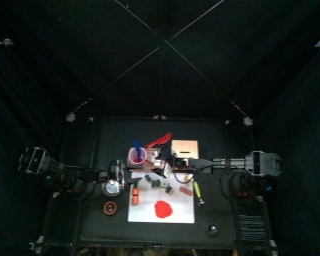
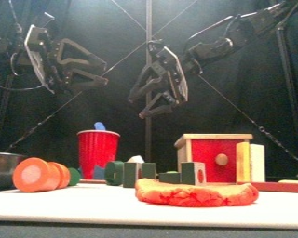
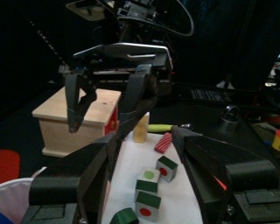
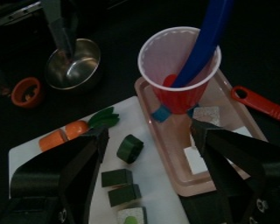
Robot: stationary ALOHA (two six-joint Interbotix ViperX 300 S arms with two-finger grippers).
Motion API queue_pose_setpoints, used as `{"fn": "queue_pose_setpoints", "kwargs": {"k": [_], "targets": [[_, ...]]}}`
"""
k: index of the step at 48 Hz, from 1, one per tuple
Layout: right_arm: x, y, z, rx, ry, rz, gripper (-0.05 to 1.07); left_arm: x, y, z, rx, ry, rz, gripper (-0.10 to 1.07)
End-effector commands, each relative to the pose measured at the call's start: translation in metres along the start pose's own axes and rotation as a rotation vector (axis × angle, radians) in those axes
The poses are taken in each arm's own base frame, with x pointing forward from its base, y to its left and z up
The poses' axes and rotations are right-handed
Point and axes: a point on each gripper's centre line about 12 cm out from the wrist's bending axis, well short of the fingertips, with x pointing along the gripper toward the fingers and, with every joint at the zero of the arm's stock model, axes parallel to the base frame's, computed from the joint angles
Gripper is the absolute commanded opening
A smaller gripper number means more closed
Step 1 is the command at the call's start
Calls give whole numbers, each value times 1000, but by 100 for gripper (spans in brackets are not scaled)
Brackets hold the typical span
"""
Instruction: Put carrot top into soy sauce bowl
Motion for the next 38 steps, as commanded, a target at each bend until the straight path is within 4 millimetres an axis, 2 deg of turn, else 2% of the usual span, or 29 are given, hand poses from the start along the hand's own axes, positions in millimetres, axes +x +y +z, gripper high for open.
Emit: {"fn": "queue_pose_setpoints", "kwargs": {"k": [1,10,16,23,26,38], "targets": [[-14,11,12,-21,-49,34,103,2,0,4,-7,-15,3,89],[-20,28,5,-59,-41,70,103,1,3,2,-29,-8,33,89],[-21,45,-2,-79,-27,109,103,-3,-2,-1,-31,5,14,89],[-23,56,-12,-84,-6,134,103,-9,-8,-5,-48,37,-8,89],[-21,60,-18,-90,9,143,103,-10,-11,-5,-60,56,-14,89],[-12,78,-19,-94,-8,193,103,-14,-14,-10,-77,130,-28,89]]}}
